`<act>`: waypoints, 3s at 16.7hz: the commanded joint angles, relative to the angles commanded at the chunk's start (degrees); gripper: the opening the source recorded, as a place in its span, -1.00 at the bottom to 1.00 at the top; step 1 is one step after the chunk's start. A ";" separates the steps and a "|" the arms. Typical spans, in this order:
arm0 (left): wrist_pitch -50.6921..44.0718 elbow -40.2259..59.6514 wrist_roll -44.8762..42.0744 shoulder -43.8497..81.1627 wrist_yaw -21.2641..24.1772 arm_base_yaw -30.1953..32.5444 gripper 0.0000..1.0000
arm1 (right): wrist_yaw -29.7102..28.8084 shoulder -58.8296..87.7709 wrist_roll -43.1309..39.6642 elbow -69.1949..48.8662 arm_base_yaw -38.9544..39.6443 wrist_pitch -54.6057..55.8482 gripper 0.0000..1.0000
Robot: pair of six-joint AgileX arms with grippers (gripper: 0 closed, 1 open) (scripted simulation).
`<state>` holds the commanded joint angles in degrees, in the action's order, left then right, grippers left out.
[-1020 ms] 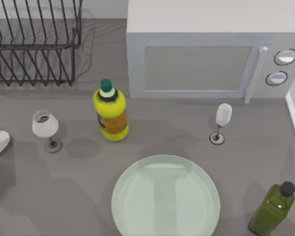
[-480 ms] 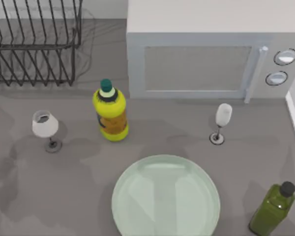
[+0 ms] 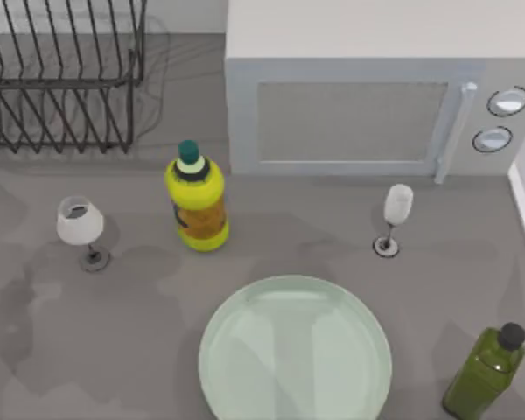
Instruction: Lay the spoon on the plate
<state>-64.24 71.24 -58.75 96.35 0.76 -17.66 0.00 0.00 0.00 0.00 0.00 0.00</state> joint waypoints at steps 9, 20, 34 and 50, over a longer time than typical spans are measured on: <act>-0.09 6.29 36.32 -1.90 -3.28 15.25 -1.00 | 0.00 0.00 0.00 0.00 0.00 0.00 1.00; -0.28 13.67 117.26 0.72 -5.83 45.39 -1.00 | 0.00 0.00 0.00 0.00 0.00 0.00 1.00; 1.45 14.15 194.36 15.94 -2.17 71.01 -1.00 | 0.00 0.00 0.00 0.00 0.00 0.00 1.00; 5.25 15.35 198.86 17.04 -3.44 72.58 -1.00 | 0.00 0.00 0.00 0.00 0.00 0.00 1.00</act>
<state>-58.99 86.58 140.11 113.39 -2.68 54.92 0.00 0.00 0.00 0.00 0.00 0.00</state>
